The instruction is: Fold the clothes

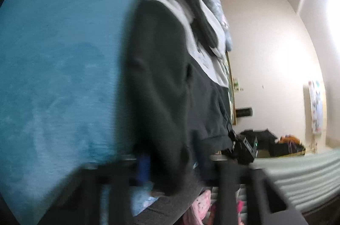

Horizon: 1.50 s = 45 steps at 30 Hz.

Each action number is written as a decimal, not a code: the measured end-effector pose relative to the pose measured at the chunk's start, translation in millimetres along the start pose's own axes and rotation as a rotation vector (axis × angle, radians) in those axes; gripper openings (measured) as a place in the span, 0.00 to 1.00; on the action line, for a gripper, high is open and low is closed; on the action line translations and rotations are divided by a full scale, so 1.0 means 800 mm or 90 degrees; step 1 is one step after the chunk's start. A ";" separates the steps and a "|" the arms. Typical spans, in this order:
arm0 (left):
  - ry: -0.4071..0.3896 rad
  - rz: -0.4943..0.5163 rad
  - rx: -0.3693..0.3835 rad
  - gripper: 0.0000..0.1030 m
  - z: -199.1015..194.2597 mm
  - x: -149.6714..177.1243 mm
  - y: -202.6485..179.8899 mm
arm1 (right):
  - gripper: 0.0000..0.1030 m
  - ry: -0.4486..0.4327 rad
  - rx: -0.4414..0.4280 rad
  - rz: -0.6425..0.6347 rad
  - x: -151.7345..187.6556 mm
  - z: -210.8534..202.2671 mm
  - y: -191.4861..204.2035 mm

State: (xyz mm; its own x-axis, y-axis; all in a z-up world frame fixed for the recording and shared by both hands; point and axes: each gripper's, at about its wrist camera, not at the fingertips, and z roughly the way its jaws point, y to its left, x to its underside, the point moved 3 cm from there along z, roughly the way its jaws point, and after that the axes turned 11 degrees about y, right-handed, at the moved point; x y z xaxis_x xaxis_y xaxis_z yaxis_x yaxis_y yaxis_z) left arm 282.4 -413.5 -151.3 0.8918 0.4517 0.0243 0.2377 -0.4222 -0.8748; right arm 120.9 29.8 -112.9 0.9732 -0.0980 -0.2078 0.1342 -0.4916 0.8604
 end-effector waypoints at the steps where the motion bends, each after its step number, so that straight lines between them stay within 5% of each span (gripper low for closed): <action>1: -0.016 0.003 0.003 0.11 -0.009 -0.001 -0.003 | 0.10 -0.006 0.001 -0.004 -0.002 -0.003 0.005; 8: -0.078 0.071 -0.008 0.11 -0.053 0.000 -0.034 | 0.08 -0.071 0.004 -0.069 -0.021 -0.040 0.056; 13: -0.041 -0.001 -0.038 0.10 -0.023 0.001 0.016 | 0.09 -0.038 0.090 0.007 -0.011 -0.020 -0.002; 16: -0.041 -0.002 -0.033 0.12 -0.020 0.003 0.022 | 0.09 -0.022 0.086 0.045 -0.003 -0.016 -0.028; 18: -0.047 0.036 -0.070 0.16 -0.022 0.005 0.008 | 0.12 -0.020 0.099 0.025 -0.003 -0.017 -0.022; 22: -0.076 0.107 -0.175 0.51 -0.026 0.017 -0.016 | 0.17 -0.019 0.157 -0.030 -0.007 -0.023 0.002; 26: -0.092 0.173 -0.283 0.57 -0.026 0.037 -0.026 | 0.36 -0.035 0.213 -0.065 0.003 -0.043 0.009; 30: -0.096 0.271 -0.396 0.61 -0.018 0.062 -0.038 | 0.38 -0.050 0.267 -0.074 0.019 -0.072 -0.002; 39: -0.037 0.341 -0.457 0.67 0.013 0.075 -0.031 | 0.38 0.022 0.360 -0.134 0.054 -0.057 -0.006; 45: -0.057 0.373 -0.511 0.69 0.021 0.078 -0.038 | 0.38 0.033 0.406 -0.184 0.051 -0.019 0.008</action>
State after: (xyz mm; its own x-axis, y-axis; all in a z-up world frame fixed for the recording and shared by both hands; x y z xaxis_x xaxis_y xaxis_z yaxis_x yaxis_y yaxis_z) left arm 324.5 -359.6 -131.4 0.9272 0.0455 -0.3719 -0.0116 -0.9886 -0.1499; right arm 164.0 35.4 -108.7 0.9248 0.1464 -0.3512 0.2686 -0.9050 0.3298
